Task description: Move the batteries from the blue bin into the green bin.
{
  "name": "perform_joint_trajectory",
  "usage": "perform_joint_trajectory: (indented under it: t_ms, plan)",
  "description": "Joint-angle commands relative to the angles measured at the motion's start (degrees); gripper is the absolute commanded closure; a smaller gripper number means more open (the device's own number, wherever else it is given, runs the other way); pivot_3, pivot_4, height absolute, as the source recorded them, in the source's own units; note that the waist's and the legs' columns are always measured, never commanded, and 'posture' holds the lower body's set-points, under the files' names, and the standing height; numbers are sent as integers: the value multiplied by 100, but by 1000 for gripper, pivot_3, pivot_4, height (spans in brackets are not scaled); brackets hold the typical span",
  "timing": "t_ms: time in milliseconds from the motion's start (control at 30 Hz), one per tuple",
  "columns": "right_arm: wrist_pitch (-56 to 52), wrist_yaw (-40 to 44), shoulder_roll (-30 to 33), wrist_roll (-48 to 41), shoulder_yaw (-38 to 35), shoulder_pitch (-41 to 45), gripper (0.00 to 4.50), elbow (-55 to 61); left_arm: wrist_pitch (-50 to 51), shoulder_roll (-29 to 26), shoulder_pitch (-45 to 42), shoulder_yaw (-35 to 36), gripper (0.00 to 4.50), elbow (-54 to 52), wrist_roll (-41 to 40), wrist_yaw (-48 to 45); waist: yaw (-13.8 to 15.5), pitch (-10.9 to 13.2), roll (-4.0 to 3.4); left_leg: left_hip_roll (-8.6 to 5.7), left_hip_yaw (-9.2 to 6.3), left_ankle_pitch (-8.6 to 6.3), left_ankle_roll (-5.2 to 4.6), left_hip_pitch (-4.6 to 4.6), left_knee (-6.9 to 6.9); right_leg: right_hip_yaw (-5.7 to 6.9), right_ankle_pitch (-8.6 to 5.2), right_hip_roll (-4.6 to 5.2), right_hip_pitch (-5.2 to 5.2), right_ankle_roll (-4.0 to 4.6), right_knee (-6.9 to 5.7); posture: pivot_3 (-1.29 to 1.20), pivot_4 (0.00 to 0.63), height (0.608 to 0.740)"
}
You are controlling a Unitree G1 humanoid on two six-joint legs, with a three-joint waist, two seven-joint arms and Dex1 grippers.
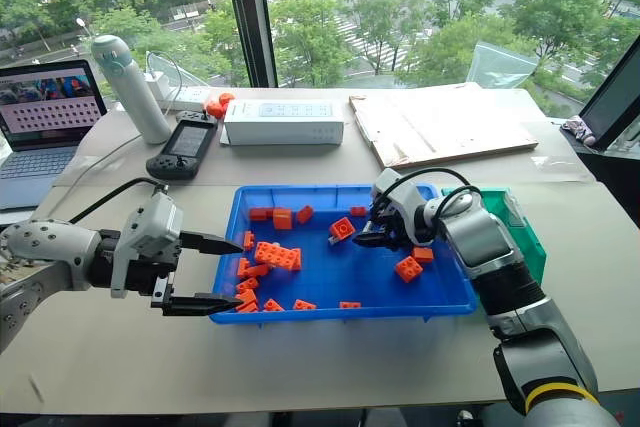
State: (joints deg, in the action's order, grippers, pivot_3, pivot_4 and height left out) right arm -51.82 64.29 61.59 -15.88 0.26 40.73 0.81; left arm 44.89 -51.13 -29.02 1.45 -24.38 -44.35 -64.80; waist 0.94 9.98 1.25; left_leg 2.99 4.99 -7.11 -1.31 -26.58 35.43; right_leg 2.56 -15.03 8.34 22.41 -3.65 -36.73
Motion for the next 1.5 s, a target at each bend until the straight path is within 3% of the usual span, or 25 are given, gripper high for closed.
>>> perform_joint_trajectory:
  t_ms: [33, 167, 233, 333, 367, 567, 700, 900, 1233, 1500]
  plan:
    - [282, 193, 516, 28, -363, -307, 2019, -191, -139, 62, -144, -86, 0, 59, -26, -220, -10, -1, 1, 0, 1, -2, -2, 1, 0, 0, -1, 0, -2, -1, 3, 0, 150, 730]
    - [817, -6, 665, 254, -468, -696, 2019, -532, -280, 160, -234, -272, 0, 206, 163, -342, -82, -1, 1, 1, 4, -2, -3, 6, 3, -8, -1, 0, 0, -1, -5, 0, 150, 730]
    - [838, 18, 623, 207, -458, -830, 1013, -535, -306, 186, -247, -305, 0, 222, 201, -372, -87, 0, 1, 1, 5, -1, -1, 8, 4, -10, -1, 0, 0, -1, -8, 0, 150, 730]
    - [889, 47, 605, 176, -448, -961, 138, -543, -334, 202, -227, -326, 0, 224, 247, -397, -79, 0, 0, 1, 4, -1, -2, 8, 13, -11, -1, 0, -2, -1, -8, 0, 150, 730]
    - [933, 30, 609, 203, -435, -969, 64, -540, -344, 183, -201, -322, 0, 219, 262, -412, -75, 0, 0, 1, 3, -3, -5, 7, 18, -11, -1, 0, -3, -2, -9, 0, 150, 730]
    - [865, -174, 347, 168, -238, -347, 64, -25, -324, 28, -2, -266, 0, 78, 392, -339, -80, 2, -4, 2, 4, -8, -11, 6, 33, -14, -1, 1, -4, -3, -9, 0, 150, 730]
    - [-135, -512, -830, -601, 138, 61, 64, 1301, -224, -26, 214, -210, 0, -186, 342, -210, -182, 2, -2, 14, -1, -9, -9, 7, 31, -14, -2, -6, -4, 1, -11, 0, 150, 730]
    - [-458, -1801, -2778, -530, 878, 122, 64, 1832, -81, -78, 304, 76, 0, -487, 148, 48, -65, 8, 2, 10, -15, -9, -8, -22, 51, -3, -4, -11, 7, 0, -27, 0, 150, 730]
    - [67, -2493, -3248, 292, 1580, 131, 64, 1082, 79, -646, 921, 543, 0, -695, 146, 189, -29, 8, 3, 7, -14, -9, -6, -37, 60, -4, 1, -11, 51, -2, -36, 0, 150, 730]
    - [-46, -3082, -3903, 319, 1189, 32, 64, 262, 17, -775, 1215, 774, 0, -832, 208, 345, -49, 8, 4, 7, -9, -3, -2, -63, 52, -14, 2, -14, 62, 0, -43, 0, 150, 730]
